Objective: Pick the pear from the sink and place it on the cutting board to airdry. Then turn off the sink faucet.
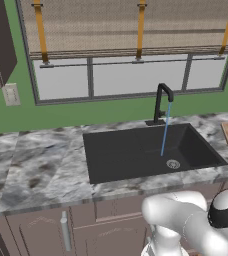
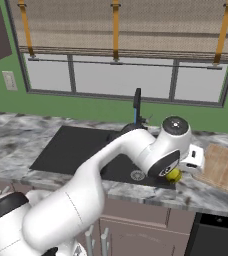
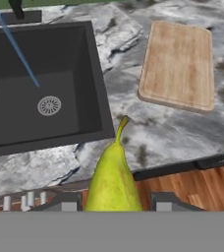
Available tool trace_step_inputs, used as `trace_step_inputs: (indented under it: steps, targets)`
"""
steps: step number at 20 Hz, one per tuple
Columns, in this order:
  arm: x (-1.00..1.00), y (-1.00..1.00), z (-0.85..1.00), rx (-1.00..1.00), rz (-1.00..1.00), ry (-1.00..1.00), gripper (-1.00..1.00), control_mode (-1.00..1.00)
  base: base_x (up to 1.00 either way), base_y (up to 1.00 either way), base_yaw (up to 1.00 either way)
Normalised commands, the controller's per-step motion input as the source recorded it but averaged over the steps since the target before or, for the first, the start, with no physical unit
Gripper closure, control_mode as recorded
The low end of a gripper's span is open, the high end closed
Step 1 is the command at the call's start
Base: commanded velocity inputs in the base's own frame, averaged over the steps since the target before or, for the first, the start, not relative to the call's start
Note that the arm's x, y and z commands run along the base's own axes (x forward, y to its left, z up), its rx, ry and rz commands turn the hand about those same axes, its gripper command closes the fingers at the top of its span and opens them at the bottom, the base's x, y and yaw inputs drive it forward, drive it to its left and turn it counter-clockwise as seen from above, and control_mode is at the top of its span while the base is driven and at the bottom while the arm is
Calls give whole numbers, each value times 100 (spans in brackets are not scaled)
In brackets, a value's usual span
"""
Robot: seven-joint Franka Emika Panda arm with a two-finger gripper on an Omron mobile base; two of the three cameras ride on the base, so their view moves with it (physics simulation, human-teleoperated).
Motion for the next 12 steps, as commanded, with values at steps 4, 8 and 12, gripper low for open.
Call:
trace_step_inputs:
  steps: [4, 8, 12]
  targets:
    - [27, -26, -6, -2, 0, -1, 100, -100, 0, 0, 0]
    - [28, -22, -12, -3, 0, -1, 100, -100, 0, 0, 0]
    - [34, -13, -16, -2, 0, 0, 100, -100, 0, 0, 0]
